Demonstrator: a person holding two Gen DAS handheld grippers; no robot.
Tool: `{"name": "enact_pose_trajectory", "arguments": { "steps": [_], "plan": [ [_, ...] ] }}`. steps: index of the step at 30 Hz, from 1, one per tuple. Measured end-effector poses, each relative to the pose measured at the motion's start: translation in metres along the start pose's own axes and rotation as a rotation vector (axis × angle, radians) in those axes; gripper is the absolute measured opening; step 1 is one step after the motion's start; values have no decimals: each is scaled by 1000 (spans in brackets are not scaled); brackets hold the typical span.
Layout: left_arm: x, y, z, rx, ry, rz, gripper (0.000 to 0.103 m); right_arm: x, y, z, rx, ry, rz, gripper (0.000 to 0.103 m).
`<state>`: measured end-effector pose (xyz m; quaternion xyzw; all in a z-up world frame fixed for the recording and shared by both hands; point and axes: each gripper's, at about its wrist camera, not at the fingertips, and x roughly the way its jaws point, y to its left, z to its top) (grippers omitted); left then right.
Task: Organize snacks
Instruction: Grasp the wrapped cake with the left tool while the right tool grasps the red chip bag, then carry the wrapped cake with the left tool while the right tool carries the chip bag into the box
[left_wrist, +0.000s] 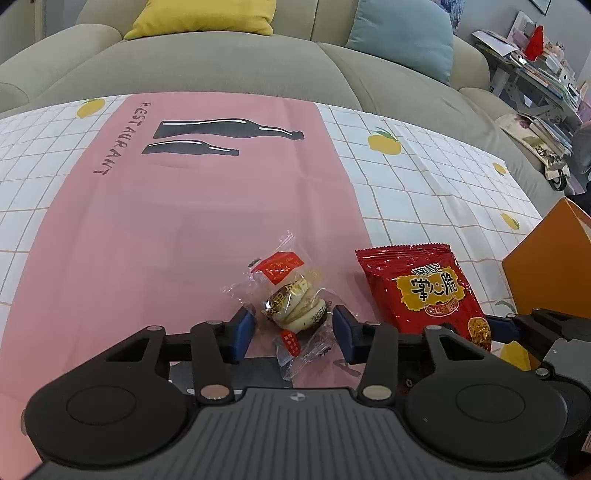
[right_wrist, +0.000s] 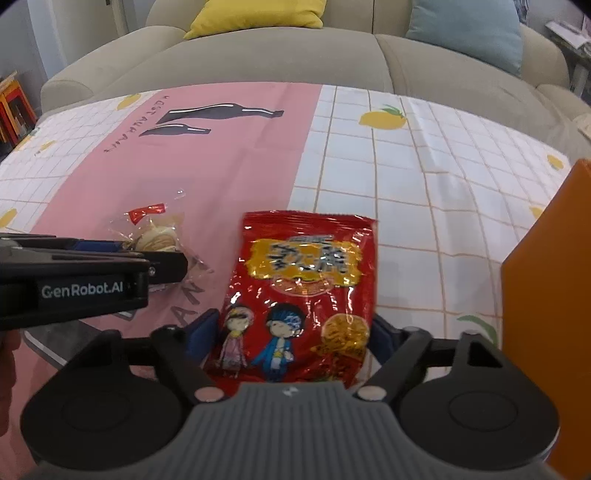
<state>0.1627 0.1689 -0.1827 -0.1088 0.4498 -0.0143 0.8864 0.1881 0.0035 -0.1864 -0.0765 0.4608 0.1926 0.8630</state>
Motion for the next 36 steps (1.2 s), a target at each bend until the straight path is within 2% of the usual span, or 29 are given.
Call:
{"name": "enact_pose_trajectory", "arguments": {
  "steps": [5,9,16,22,29,36],
  "plan": [
    [-3,-1,-1,-9,7,-16,42,-2,-1,1,-12,3,16,70],
    [-8,-4,0,-29,21,-30,39,-6,0,0,-12,12,24,68],
    [-26,-4,-1,-99,25,-71,38,-30,2,-2,-22,-23,29,68],
    [-50,-10,-2,-128,25,-86,38,-65,-1,-6,-6,-57,38,69],
    [-83,-30,-3,-107,21,-112,38,-113,-8,-11,15,-110,64,69],
    [-114,-56,4,-83,-10,-189,38,-165,-33,-16,78,-178,94,69]
  ]
}}
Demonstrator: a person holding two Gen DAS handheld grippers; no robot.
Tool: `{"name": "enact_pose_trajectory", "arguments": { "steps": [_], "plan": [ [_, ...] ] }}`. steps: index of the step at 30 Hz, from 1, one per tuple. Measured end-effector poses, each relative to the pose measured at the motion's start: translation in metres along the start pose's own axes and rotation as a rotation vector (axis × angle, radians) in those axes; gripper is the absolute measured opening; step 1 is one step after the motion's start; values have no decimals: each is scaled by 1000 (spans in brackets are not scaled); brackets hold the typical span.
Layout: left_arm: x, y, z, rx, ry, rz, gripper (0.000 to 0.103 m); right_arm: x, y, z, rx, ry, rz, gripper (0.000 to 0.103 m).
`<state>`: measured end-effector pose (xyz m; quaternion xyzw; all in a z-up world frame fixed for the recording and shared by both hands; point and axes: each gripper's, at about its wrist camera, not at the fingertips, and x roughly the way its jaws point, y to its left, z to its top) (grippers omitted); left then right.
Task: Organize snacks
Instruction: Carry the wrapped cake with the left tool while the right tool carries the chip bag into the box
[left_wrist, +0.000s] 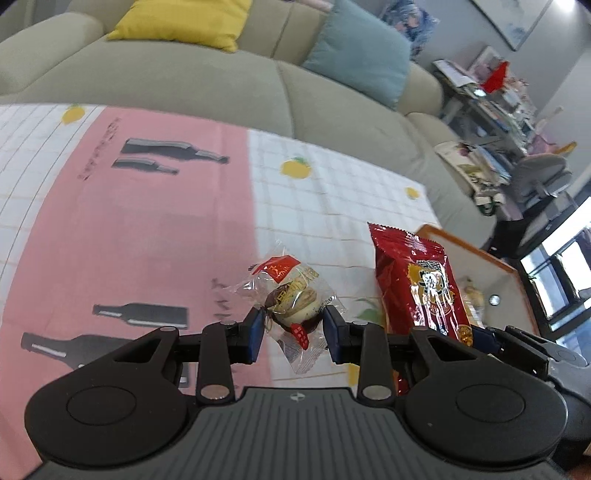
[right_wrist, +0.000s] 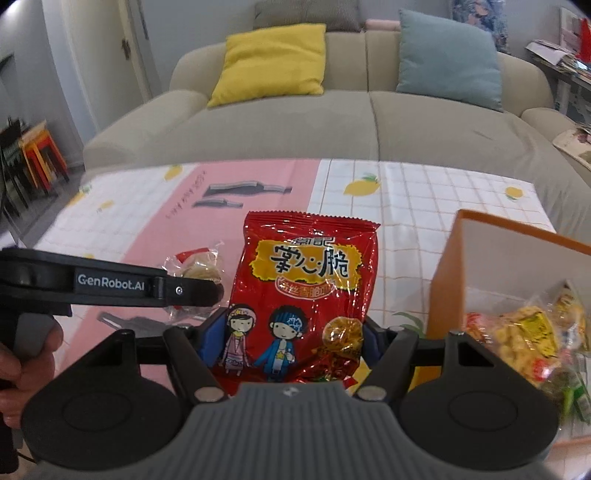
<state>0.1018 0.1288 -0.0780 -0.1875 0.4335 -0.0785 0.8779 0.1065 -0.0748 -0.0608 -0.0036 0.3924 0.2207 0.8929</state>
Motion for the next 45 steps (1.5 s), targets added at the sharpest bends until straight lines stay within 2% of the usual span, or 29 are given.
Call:
{"name": "enact_pose_trajectory", "arguments": {
  "steps": [10,16,22,25,33,45],
  "plan": [
    [-15,-69,14,118,-21,-96,38,-63,-40,13,47,-94,-42,69],
    [-5,-119,18,226,-10,-148,37,-89,-75,14,63,-131,-104,69],
    [18,-164,17,319,27,-195,37,-100,-114,12,72,-125,-187,69],
    [33,-179,16,339,58,-220,37,-101,-135,10,75,-104,-225,69],
    [74,-206,8,431,133,-199,37,-88,-177,3,64,-15,-307,69],
    [119,-237,-3,579,230,-181,37,-48,-215,-5,-16,165,-376,68]
  ]
}}
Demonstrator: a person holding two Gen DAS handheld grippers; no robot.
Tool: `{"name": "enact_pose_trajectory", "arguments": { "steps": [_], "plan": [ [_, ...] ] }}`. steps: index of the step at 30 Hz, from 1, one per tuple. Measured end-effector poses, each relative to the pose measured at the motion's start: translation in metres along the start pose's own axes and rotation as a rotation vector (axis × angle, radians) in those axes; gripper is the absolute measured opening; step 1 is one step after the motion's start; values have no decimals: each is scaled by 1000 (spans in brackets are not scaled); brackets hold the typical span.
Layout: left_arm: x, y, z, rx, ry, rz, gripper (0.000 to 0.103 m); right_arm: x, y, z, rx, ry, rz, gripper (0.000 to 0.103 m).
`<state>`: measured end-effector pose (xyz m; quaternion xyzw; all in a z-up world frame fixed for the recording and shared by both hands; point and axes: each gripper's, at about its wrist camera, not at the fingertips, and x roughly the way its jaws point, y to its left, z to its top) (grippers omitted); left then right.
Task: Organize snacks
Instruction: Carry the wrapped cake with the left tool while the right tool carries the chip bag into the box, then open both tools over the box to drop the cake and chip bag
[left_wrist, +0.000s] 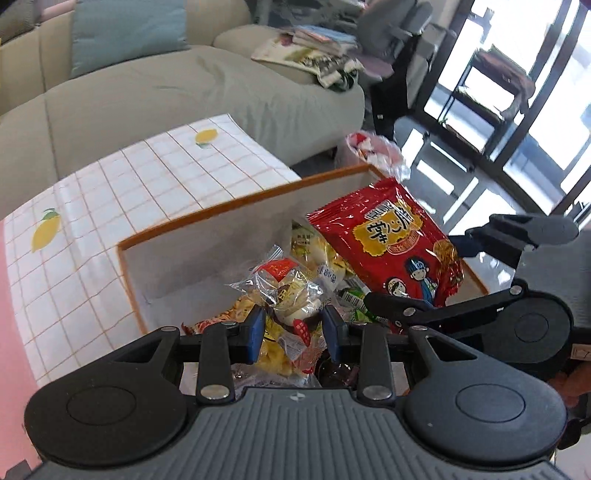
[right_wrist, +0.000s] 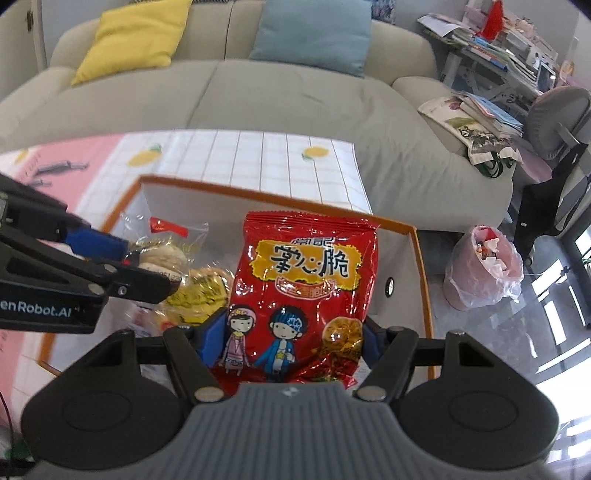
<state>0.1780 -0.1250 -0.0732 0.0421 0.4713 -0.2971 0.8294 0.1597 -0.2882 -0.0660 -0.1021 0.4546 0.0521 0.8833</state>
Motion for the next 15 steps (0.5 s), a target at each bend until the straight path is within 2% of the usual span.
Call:
{"name": "enact_pose_trajectory", "arguments": {
  "steps": [8,15],
  "plan": [
    [28,0,-5,41,90,14,37,27,0,-3,-56,87,-13,69],
    [37,2,0,46,132,7,38,47,-1,-4,-73,162,-31,69]
  ]
}}
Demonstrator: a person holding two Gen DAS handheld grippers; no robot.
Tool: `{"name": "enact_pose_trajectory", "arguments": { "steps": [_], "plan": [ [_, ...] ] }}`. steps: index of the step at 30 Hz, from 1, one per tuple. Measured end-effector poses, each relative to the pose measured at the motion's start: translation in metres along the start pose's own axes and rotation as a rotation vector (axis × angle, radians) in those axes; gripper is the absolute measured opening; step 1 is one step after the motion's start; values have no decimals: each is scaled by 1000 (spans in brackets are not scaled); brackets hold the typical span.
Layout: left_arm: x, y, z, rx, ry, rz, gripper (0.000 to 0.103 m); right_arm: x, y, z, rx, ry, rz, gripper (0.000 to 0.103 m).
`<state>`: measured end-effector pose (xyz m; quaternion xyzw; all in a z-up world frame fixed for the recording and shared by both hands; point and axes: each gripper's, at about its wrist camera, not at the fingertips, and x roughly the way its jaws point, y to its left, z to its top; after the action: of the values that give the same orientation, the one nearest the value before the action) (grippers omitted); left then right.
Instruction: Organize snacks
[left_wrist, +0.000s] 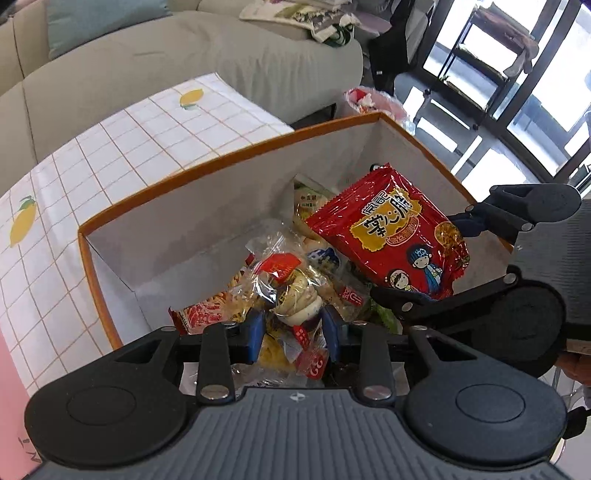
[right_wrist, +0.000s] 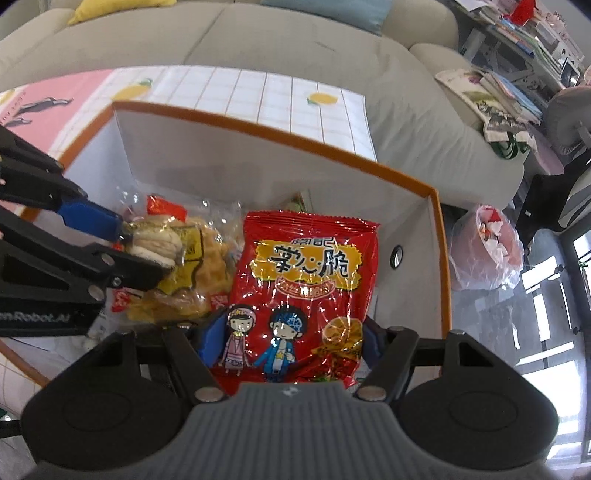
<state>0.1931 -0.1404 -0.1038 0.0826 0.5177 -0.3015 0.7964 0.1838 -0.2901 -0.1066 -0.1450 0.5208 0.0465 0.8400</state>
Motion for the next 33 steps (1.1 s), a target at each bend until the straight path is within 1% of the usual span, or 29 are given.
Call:
{"name": "enact_pose_trajectory", "arguments": {
  "steps": [5,7,9,10,12,13,15,17,23,26,30,33],
  "plan": [
    [4,2,2,-20,17,2,42,9,-2,-1,13,41,-4,69],
    [3,2,1,-15,14,1,45,9,-2,-1,15,45,-7,70],
    [0,1,0,-11,6,-7,57,7,-1,0,4,44,-17,70],
    [-2,1,0,-9,-1,-9,61,6,1,0,-1,44,-24,70],
    [-9,0,-1,0,-20,-8,72,4,2,1,-12,46,-35,72],
    [-14,-1,-2,6,-32,-4,74,3,1,1,-15,46,-38,73],
    [-22,-2,-3,26,-55,18,82,-2,4,3,-25,48,-44,74],
    [-31,-6,-5,57,-76,50,85,-7,4,4,-37,40,-57,85],
    [-55,-18,-18,147,-131,129,86,-26,4,5,-41,18,-84,86],
    [-70,-23,-26,176,-179,158,87,-38,5,1,-11,-11,-97,92],
    [-91,-26,-39,227,-240,163,88,-55,11,-7,40,-51,-131,95],
    [-109,-23,-53,215,-290,198,88,-71,20,-15,68,-98,-155,95]
  ]
}}
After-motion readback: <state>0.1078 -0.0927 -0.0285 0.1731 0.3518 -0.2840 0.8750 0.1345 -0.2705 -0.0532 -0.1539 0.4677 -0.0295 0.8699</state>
